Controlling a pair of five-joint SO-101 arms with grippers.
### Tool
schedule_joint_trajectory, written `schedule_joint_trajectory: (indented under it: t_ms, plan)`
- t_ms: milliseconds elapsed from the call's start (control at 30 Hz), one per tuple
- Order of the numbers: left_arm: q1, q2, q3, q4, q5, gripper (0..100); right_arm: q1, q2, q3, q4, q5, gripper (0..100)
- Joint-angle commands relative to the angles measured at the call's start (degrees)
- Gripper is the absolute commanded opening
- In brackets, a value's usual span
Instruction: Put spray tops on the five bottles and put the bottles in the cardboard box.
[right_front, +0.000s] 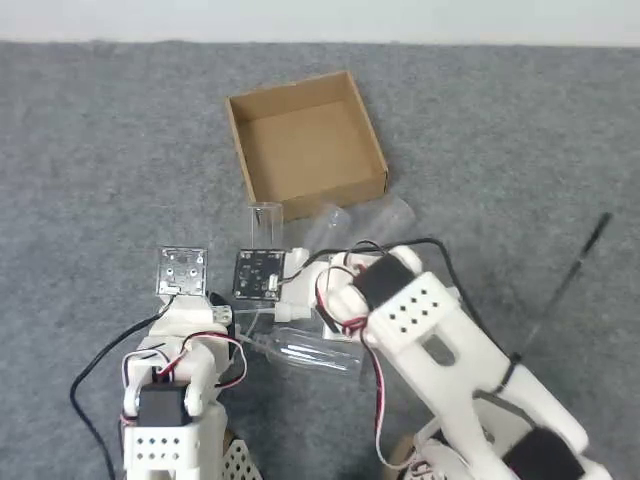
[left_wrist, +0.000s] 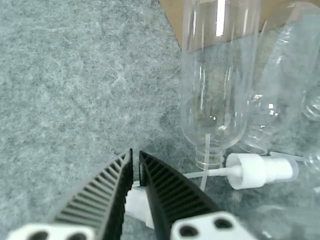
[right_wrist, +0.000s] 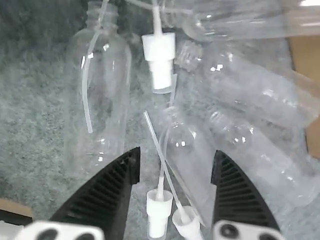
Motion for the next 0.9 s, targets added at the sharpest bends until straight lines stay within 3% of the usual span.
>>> schedule_joint_trajectory:
  t_ms: [0,400,867]
  plan:
    - [-0.1,-0.9,-0.7,0.4,0.4,1,3.3,1.8,-3.4,-3.3,1.2,19.9]
    - [0.3,-0.9,-0.7,0.4,0.4,1,7.1,11.0,-3.2,-5.6,6.2,19.9]
    - [0.2,-0.9,-0.7,0.4,0.4,1,11.2,21.6,-3.3,-11.6,6.5,19.9]
